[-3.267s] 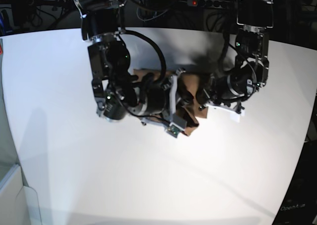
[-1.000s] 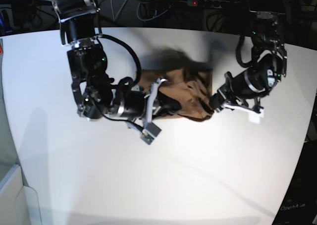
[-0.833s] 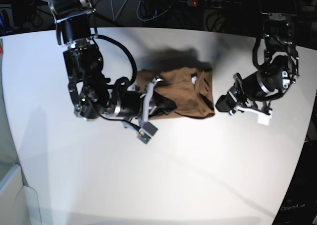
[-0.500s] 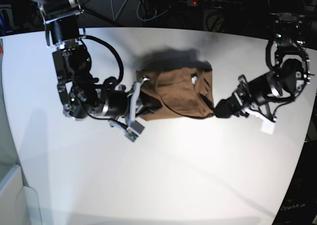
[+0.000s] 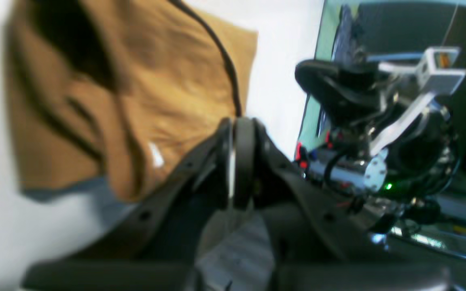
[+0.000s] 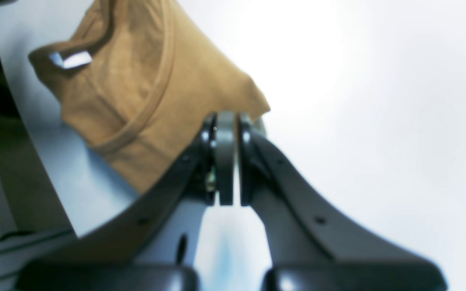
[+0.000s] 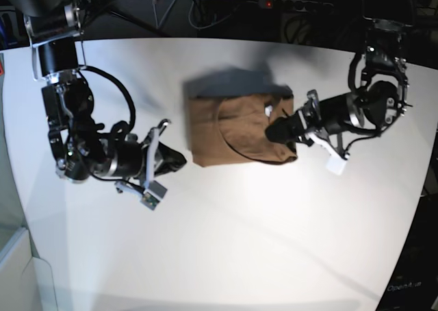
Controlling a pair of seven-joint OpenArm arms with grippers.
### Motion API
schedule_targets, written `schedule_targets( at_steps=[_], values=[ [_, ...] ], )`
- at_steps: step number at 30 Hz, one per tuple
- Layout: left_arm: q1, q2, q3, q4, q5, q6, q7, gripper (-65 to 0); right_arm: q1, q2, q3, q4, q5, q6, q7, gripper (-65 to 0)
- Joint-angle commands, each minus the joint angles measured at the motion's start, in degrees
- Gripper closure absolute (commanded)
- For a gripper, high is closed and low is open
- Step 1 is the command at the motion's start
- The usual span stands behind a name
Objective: Fold the T-shirt properly
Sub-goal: 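Open both grippers and pull them away from the folded bundle, then press and square the folded bundle's sides with both grippers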
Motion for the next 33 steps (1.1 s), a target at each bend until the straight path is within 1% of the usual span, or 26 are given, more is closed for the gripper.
schedule_targets(
  at_steps=[1, 4, 6, 8, 13, 16, 21, 23, 26, 28, 31, 33],
  values=[
    [-1.5, -0.7, 0.7, 1.0, -1.3, -0.5, -0.1, -2.2, 2.0, 0.8, 0.4, 0.9, 1.1, 0.4, 1.2, -0.9],
    [-1.5, -0.8, 2.8, 0.7, -1.2, -0.2, -0.3, -2.0, 2.0, 1.3, 0.5, 0.9, 1.1, 0.4, 1.2, -0.9],
    [-1.5, -0.8, 2.9, 0.4, -1.0, -0.1, -0.4, -2.0, 1.6, 1.4, 0.5, 0.9, 1.1, 0.4, 1.2, -0.9],
    [-1.3, -0.7, 2.9, 0.8, 1.4, 0.0, -0.2, -2.0, 1.5, 1.3, 0.5, 0.9, 1.1, 0.4, 1.2, -0.9],
    [0.2, -0.5, 2.9, 0.2, 9.9, -0.4, -0.8, -2.0, 1.3, 1.3, 0.5, 0.9, 1.1, 0.4, 1.3, -0.9],
    [0.5, -0.1, 2.9, 0.2, 12.6, -0.4, -0.4, -2.0, 1.7, 1.3, 0.5, 0.9, 1.1, 0.4, 1.5, -0.9],
    [0.6, 0.6, 4.0, 0.2, 13.4, -0.4, 0.0, -2.0, 4.2, 1.1, 0.3, 0.9, 1.1, 0.4, 1.2, -0.9],
    [0.5, 0.0, 6.4, 0.2, 13.3, -0.4, 1.1, -2.0, 5.3, 0.6, 0.1, 0.7, 1.1, 0.4, 1.2, -0.9],
    [0.4, 0.0, 7.7, 0.4, 13.3, -0.4, 4.4, -2.0, 6.6, 0.3, 0.1, -1.2, 1.1, 0.4, 1.3, -0.9],
    [0.4, 0.2, 7.4, 0.4, 13.3, -0.1, 6.1, -2.0, 7.3, -0.3, 0.0, -3.2, 1.1, 0.4, 1.6, -0.9],
    [0.6, -0.1, 7.3, 0.5, 13.3, 0.1, 6.6, -2.0, 8.3, -0.4, 0.0, -5.7, 1.1, 0.4, 1.7, -0.7],
    [0.6, -1.2, 7.3, 0.2, 13.4, 0.1, 6.7, -2.0, 8.4, -0.8, 0.1, -6.8, 1.0, 0.4, 1.9, -0.7]
  ],
)
